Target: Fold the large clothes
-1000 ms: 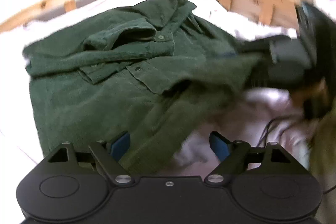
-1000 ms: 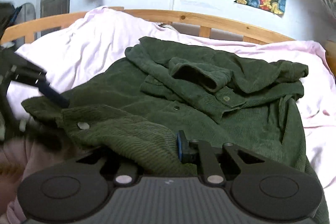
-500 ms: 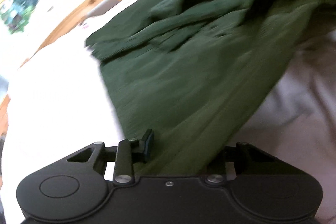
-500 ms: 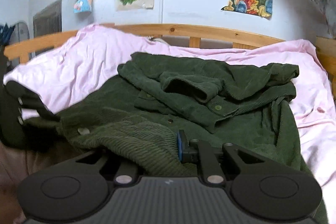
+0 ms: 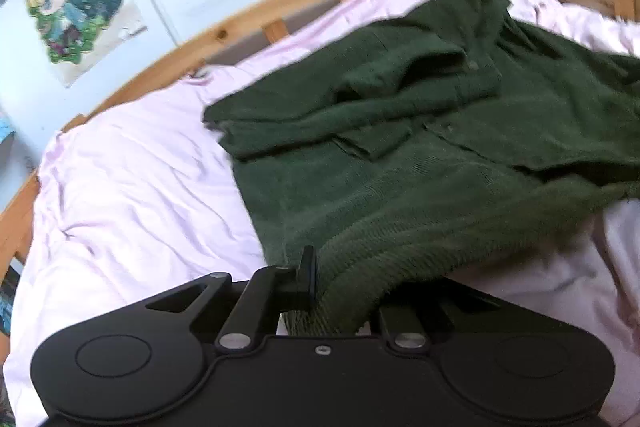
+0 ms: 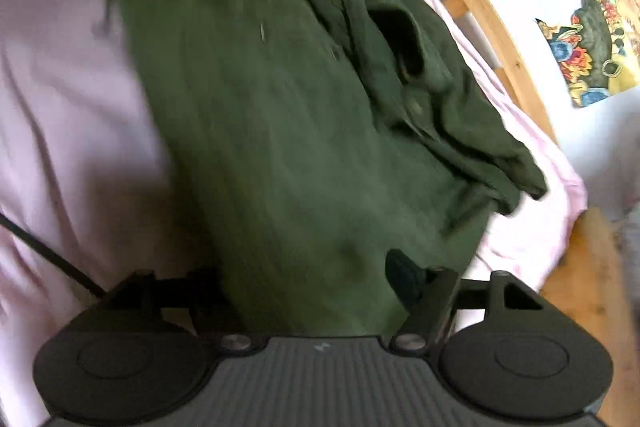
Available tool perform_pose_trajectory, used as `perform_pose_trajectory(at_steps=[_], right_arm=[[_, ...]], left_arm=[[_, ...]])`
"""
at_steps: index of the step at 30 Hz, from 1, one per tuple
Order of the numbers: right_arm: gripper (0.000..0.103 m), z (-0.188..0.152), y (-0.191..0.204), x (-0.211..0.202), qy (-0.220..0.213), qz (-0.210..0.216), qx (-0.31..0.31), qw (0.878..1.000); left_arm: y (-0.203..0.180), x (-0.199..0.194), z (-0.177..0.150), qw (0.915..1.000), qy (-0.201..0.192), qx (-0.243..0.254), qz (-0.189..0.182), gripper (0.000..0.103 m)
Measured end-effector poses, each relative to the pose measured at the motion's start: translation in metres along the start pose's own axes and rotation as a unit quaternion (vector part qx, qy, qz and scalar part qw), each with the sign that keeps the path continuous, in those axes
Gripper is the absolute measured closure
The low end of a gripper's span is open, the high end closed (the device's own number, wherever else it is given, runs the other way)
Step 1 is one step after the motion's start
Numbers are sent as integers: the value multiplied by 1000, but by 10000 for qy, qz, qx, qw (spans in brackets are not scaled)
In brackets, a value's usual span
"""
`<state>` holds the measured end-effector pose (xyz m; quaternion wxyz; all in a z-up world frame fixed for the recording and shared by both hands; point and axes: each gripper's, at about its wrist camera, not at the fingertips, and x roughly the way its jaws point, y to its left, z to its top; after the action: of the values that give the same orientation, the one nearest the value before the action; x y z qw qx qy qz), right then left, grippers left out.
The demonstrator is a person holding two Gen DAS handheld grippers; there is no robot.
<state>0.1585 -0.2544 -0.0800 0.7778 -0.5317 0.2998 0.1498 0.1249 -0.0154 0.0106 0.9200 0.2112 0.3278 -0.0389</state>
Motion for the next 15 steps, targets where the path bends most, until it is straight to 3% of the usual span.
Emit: perform_pose_trajectory(at_steps=[2,3,4,5,7,10,15], right_arm=[[43,-15,3,1,233,-374,-459,9980],[67,-23,2,2,292,-444,-526,9972],[83,-32,-2,3,366,-402,-416,9977],[84,-40,-7,3,422,-324,-205,9984],[95,-51,-17,-6,353,-349,214,9985],[97,-49,-34,-33,95,-630,739,9952],[98,-41,-49,-99,-431,-929,1105,9886]], left_arm=[[6,-7,0,9997,-82,-226,-30,96],[8,-10,-1,9994,-103,-329,-52,96],[8,-10,-3,9992,-125,-378,-66,96],[7,-13,-4,9990,-157,-415,-76,96],[6,-21,-7,9986,-255,-445,-86,96],[8,-36,-8,9980,-427,-457,-53,97],[27,-82,-16,9954,-618,-730,-97,97]])
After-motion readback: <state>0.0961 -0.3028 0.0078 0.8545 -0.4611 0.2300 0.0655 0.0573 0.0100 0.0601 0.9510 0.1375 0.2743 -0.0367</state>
